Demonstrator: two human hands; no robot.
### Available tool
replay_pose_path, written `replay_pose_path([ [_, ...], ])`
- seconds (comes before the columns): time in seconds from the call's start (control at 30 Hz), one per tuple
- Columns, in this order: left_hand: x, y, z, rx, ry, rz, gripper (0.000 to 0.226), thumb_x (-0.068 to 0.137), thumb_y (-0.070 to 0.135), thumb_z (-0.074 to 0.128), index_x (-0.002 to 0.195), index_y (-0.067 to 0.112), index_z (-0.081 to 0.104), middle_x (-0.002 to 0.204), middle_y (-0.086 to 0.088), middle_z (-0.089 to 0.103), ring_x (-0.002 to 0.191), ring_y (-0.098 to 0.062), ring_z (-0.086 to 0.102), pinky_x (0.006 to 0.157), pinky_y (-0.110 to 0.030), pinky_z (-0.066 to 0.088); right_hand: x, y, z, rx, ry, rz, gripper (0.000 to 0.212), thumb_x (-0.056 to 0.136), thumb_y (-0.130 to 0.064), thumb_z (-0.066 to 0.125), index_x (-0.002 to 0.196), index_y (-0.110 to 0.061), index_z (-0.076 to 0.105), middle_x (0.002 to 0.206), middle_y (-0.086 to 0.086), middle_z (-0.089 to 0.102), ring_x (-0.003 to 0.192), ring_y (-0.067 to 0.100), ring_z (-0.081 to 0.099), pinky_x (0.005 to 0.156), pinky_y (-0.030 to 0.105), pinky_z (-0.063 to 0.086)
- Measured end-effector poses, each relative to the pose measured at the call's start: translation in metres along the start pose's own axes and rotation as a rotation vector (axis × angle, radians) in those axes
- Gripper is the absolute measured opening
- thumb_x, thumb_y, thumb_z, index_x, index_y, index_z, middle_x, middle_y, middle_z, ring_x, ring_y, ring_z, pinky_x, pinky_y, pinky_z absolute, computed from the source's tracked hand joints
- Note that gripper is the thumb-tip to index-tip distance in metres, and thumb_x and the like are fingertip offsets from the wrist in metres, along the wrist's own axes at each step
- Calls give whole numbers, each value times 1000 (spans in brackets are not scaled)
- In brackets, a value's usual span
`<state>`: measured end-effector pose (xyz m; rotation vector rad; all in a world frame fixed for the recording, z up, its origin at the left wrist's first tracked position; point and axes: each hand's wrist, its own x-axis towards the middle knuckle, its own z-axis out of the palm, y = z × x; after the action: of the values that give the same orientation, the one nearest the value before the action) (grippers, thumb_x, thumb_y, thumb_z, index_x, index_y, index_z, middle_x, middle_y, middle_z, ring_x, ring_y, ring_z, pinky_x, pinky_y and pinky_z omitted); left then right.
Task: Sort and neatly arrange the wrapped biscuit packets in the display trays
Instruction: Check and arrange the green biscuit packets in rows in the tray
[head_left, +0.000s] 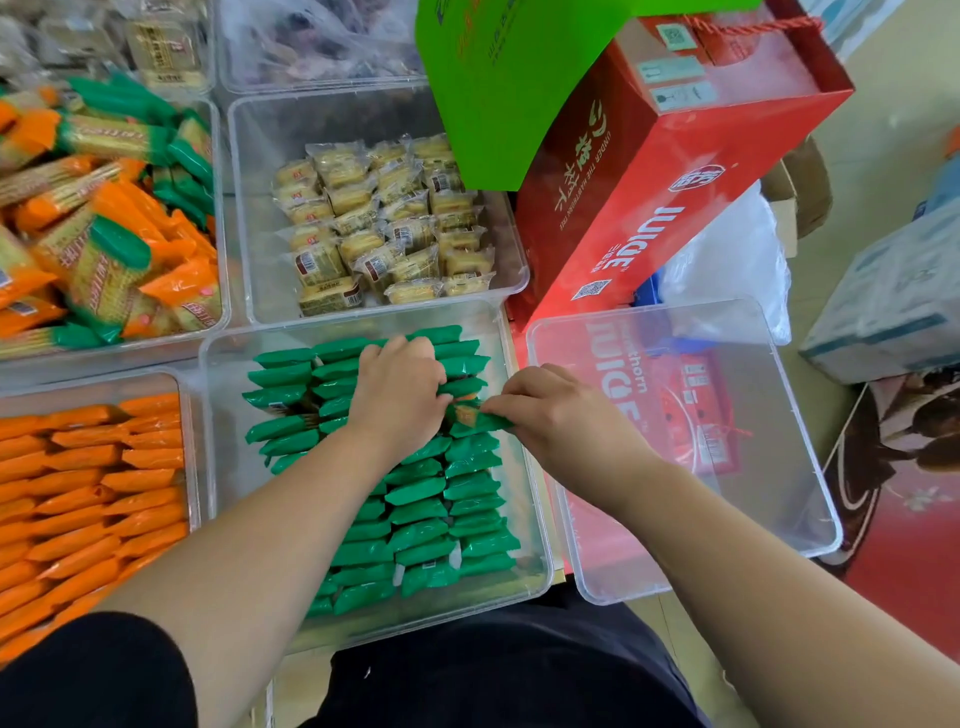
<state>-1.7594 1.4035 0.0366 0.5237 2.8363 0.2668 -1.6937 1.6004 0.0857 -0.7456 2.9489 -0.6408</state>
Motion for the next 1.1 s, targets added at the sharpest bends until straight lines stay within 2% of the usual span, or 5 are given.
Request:
replay_pose_path([
  [0.2,5,-5,0,22,-2,58,29,90,49,66,100,23,75,98,4,51,101,-23,46,93,-42,31,-6,-2,11,-45,-23,-18,38,76,5,79,107,-17,76,81,2,67,73,27,59,62,35,53],
  [0.47,-15,-23,-26,-353,247,39,33,84,36,78,97,6,75,92,-5,66,87,-26,59,77,-41,49,2,-6,25,-240,16,58,41,72,-4,82,106,-27,75,79,-9,69,79,23,57,68,30,36],
  [0.6,-43,-33,-45,-601,296,-170,19,88,34,73,89,15,70,79,4,65,65,-14,53,60,-31,41,15,-14,29,-396,-4,126,26,62,-7,81,76,-27,71,66,-13,64,87,21,55,71,32,30],
  [0.8,-94,-42,-47,-950,337,-444,9,91,28,71,98,22,69,86,10,70,74,0,63,67,-23,48,28,-24,37,-481,-128,135,24,53,-2,78,60,-20,64,59,-10,55,87,27,55,74,36,26],
  [1.1,-136,-38,-39,-1113,292,-553,3,88,24,75,90,25,72,77,8,71,68,-2,61,64,-24,49,44,-37,36,-515,-451,274,27,87,-15,53,102,-28,72,103,-13,67,132,27,30,103,49,12],
])
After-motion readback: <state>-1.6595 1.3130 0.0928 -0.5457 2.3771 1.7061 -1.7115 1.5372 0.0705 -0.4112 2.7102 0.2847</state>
